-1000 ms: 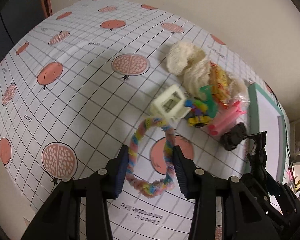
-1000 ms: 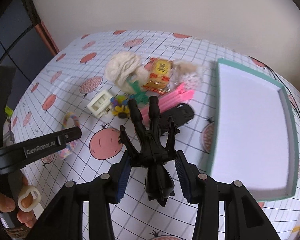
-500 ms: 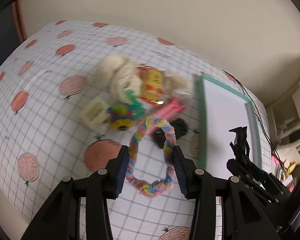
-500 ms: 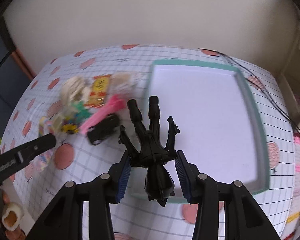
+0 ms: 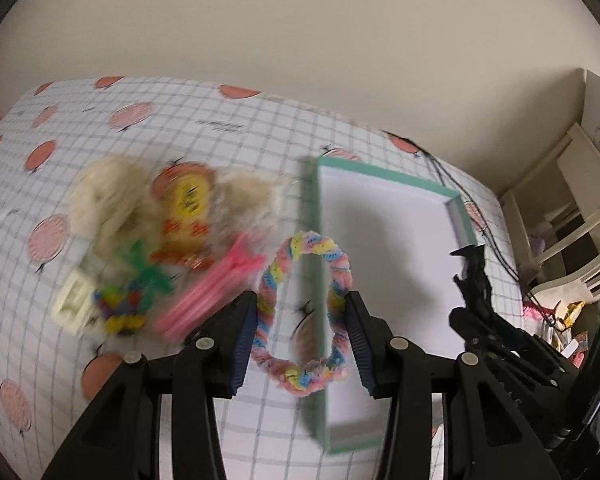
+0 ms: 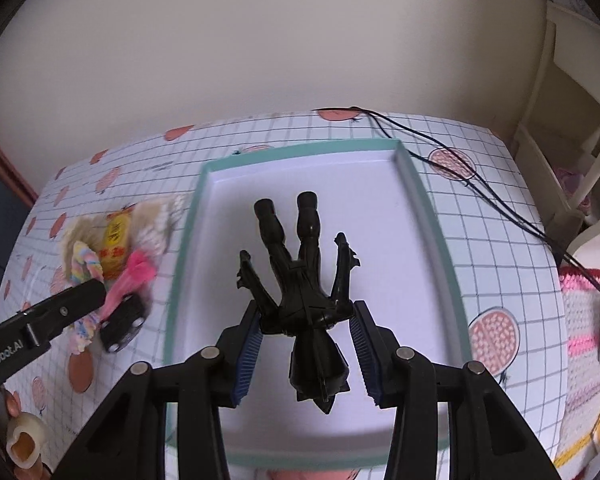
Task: Organize objects
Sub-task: 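Carry the action figure with right tool into the tray while left tool carries the bracelet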
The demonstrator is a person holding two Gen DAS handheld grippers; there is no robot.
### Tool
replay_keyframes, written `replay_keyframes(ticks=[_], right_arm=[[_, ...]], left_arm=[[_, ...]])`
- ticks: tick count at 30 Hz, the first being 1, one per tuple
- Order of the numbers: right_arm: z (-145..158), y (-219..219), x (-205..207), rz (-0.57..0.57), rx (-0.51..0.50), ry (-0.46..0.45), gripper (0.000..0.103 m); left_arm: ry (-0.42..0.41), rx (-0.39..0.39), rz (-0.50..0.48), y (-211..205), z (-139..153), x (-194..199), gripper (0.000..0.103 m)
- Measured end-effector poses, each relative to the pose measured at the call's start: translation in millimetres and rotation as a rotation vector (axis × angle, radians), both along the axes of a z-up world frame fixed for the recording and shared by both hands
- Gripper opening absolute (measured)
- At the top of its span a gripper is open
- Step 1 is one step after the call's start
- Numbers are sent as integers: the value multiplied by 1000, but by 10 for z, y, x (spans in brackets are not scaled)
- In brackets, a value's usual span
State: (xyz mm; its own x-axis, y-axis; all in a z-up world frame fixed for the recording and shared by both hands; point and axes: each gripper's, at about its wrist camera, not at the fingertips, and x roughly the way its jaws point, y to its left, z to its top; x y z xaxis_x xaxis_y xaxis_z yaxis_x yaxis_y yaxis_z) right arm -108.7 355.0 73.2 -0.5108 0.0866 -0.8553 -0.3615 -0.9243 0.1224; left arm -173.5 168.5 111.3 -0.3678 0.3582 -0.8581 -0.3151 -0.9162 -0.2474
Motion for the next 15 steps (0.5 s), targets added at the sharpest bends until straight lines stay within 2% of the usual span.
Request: replay_keyframes(ticks=[10, 15], right_arm=[[-161, 375, -346, -13, 15, -36, 47], [-270, 509, -503, -18, 1, -49, 47]], left_arm=[[-20, 11, -63, 627, -279, -429, 46], [-16, -10, -74, 851, -432, -607, 47]])
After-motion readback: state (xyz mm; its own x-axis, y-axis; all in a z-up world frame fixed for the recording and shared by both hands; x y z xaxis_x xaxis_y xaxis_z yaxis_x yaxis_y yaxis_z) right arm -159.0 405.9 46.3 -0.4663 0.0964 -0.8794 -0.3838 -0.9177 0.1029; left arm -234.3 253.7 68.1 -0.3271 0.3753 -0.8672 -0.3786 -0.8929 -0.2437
